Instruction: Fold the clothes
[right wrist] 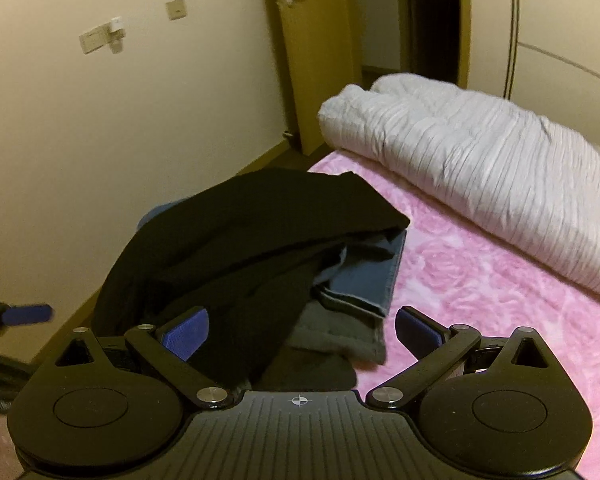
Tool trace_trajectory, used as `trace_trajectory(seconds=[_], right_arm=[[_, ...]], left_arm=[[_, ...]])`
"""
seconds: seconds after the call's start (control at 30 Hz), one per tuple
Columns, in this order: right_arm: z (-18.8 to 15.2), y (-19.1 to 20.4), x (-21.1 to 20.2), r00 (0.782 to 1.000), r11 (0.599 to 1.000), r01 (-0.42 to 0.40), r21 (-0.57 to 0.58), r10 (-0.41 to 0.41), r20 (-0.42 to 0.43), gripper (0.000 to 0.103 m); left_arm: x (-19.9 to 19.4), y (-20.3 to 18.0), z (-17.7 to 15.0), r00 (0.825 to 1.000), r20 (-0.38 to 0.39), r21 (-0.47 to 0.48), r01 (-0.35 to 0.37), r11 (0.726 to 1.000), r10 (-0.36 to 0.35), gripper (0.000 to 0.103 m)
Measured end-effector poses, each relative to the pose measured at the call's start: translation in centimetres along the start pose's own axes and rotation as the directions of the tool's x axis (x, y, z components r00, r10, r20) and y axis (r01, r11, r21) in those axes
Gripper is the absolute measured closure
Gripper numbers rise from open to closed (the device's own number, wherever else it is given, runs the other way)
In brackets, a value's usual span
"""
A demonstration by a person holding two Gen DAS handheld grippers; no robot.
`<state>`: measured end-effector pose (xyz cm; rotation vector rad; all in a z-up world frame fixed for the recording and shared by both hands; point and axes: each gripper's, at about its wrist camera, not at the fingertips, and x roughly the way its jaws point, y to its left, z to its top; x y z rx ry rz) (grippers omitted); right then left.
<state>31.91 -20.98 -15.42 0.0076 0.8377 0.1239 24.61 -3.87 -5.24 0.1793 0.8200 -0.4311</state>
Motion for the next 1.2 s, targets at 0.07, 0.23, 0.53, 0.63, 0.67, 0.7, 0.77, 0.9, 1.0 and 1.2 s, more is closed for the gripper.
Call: trace_trajectory(seconds=[0.07, 0.23, 0.53, 0.63, 0.67, 0.7, 0.77, 0.9, 1.0, 1.2], right_arm=[[0.8, -0.2, 1.8, 1.0, 0.999, 0.001, 0.036, 0.0, -0.017, 0.001], [2.4, -0.6, 6.4, 0.997, 0.993, -0.001, 0.122, 0.011, -0.078, 0.001], [4.2, 0.4, 12.0, 0.99, 0.98, -0.044, 0.192, 0.069, -0.125, 0.001], [4.4, 1.0, 13.2, 0.986, 0.978, -0.058, 0.2, 0.087, -0.142, 0.001], [4.5, 1.1, 13.5, 0.985, 0.977, -0.062, 0.204, 0.093, -0.146, 0.001], [4.6, 1.2, 13.7, 0.984, 0.976, -0.068, 0.208, 0.101, -0.149, 0.001], [4.8, 0.9, 14.5, 0.98, 0.965, -0.086, 0.247, 0.126, -0.152, 0.001], [5.2, 0.1, 16.2, 0.971, 0.933, -0.123, 0.339, 0.184, -0.154, 0.001], [5.2, -0.6, 17.5, 0.962, 0.901, -0.136, 0.413, 0.219, -0.162, 0.001], [5.1, -1.3, 17.9, 0.945, 0.831, -0.201, 0.519, 0.303, -0.119, 0.045]], left_arm=[[1.7, 0.2, 0.6, 1.0, -0.008, 0.033, 0.025, 0.999, -0.024, 0.023], [4.5, 0.8, 1.2, 0.998, -0.027, 0.082, 0.058, 0.995, -0.056, 0.028], [6.3, 2.9, 0.7, 0.993, -0.057, 0.073, 0.107, 0.992, -0.103, 0.046], [6.3, 3.5, 0.4, 0.991, -0.062, 0.054, 0.118, 0.992, -0.114, 0.055], [6.4, 3.7, 0.5, 0.991, -0.064, 0.047, 0.122, 0.991, -0.119, 0.059], [6.5, 3.8, 0.5, 0.99, -0.064, 0.042, 0.126, 0.991, -0.123, 0.061], [6.5, 3.9, 0.4, 0.99, -0.06, 0.04, 0.127, 0.991, -0.125, 0.074], [6.2, 4.1, 0.1, 0.992, -0.033, 0.039, 0.119, 0.992, -0.118, 0.091], [6.0, 4.0, 0.4, 0.993, -0.009, 0.051, 0.117, 0.992, -0.117, 0.096], [5.3, 4.1, 1.0, 0.992, 0.017, 0.075, 0.122, 0.99, -0.123, 0.098]])
